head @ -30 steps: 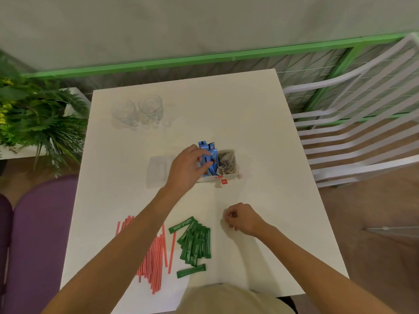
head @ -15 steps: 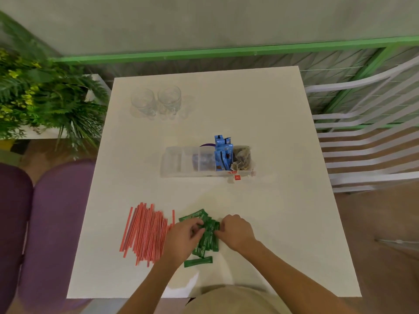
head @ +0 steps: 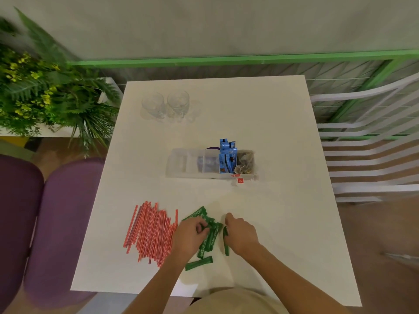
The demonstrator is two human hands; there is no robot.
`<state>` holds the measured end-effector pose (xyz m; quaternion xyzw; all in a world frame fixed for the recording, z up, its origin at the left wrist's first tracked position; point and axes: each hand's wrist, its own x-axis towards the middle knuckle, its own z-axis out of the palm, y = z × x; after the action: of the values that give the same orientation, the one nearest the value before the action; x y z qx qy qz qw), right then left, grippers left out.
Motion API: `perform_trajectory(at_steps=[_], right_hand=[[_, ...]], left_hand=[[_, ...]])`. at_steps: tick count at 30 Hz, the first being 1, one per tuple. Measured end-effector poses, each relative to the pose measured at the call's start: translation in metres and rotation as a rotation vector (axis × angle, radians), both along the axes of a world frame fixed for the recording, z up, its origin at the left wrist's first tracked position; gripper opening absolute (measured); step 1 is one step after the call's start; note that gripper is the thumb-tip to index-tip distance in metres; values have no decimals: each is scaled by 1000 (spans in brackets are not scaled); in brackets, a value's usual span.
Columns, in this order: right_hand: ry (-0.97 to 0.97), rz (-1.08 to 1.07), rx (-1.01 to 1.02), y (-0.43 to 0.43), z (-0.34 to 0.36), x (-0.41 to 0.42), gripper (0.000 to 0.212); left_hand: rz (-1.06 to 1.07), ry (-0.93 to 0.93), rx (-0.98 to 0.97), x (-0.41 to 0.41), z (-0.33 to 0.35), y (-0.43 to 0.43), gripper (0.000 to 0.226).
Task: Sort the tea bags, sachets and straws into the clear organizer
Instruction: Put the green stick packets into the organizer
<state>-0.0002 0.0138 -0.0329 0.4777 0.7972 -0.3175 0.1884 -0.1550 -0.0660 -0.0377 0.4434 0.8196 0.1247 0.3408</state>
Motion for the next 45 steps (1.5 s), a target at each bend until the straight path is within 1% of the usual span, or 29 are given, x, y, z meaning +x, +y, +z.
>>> perform_trajectory(at_steps=[3,7,11,15,18,21,23,25,27,31,34,37,41,45], right_hand=[[50,23,-25,0,-1,8,31],[90,35,-74,3,-6,17,21],[127,24,-121,9,-6,23,13],[169,44,-146,23,0,30,10],[236,36,-96,37,13,34,9],[304,55,-59,56,30,30,15],[324,56,-77,68,43,23,16],[356,27,-101,79,56,12,11],[402,-17,-132,90,69,-1,8],[451,-64,-68,115,97,-32,7],[412,-28,39,139,112,-58,12],[358,26,107,166,121,-83,18],[284,111,164,191,123,-107,17],[177,136,199,205,117,-122,12]], left_hand=[[-2,24,-44,2,0,1,15],[-18,73,-101,12,5,6,17],[40,80,-134,19,9,10,13],[198,5,-86,22,16,9,6],[284,-76,-6,19,19,11,9],[344,-159,68,12,21,13,10],[385,-262,117,6,23,14,12],[385,-339,150,-3,27,19,13],[369,-360,170,-14,32,28,13],[400,-405,261,-39,49,62,18],[408,-488,310,-60,65,96,15],[337,-512,386,-80,76,128,19],[237,-421,462,-100,77,165,18],[98,-331,423,-108,68,193,14]])
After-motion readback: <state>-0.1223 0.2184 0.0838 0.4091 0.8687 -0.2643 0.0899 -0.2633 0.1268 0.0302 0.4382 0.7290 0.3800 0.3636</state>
